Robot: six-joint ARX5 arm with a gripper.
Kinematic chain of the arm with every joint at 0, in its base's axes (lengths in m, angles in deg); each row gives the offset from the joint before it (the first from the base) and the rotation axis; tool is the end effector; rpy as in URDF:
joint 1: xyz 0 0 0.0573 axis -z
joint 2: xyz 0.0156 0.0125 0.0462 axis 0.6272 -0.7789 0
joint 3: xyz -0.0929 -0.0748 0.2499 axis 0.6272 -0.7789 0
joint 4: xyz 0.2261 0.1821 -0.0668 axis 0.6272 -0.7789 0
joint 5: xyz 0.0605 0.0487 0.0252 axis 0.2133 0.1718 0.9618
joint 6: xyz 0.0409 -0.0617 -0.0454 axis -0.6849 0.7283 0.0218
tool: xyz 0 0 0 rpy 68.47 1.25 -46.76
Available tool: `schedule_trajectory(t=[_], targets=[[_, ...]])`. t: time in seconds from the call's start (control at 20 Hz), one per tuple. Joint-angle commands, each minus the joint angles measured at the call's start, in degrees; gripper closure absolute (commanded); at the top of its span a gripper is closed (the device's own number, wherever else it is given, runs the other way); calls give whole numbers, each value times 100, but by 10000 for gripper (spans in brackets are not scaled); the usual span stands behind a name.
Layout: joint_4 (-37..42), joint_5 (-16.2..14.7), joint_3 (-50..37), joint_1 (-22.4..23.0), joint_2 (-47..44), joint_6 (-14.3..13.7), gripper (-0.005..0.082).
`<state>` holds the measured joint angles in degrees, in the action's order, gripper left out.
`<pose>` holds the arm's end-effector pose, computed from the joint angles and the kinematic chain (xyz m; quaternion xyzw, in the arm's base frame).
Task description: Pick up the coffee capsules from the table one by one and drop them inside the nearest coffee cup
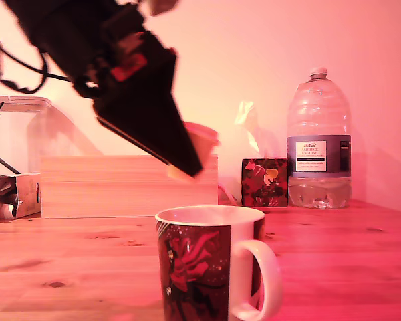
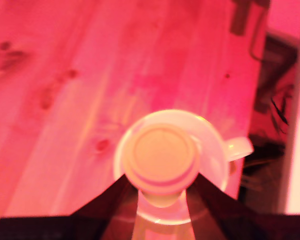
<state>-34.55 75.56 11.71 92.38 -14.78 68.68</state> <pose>0.1908 -0.2797 0.1802 0.2692 0.3502 -0.5217 0.7298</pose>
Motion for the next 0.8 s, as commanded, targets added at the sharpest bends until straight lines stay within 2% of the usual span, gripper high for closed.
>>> schedule_trajectory(t=[0.0,0.1,0.15,0.4,0.75], targets=[[-136,63,195,59,-254,-59,641],[-332,129,446,116,-490,-59,639],[-461,149,570,146,-605,-280,639],[-717,164,713,162,-946,-284,639],[-730,181,713,166,-957,-299,635]])
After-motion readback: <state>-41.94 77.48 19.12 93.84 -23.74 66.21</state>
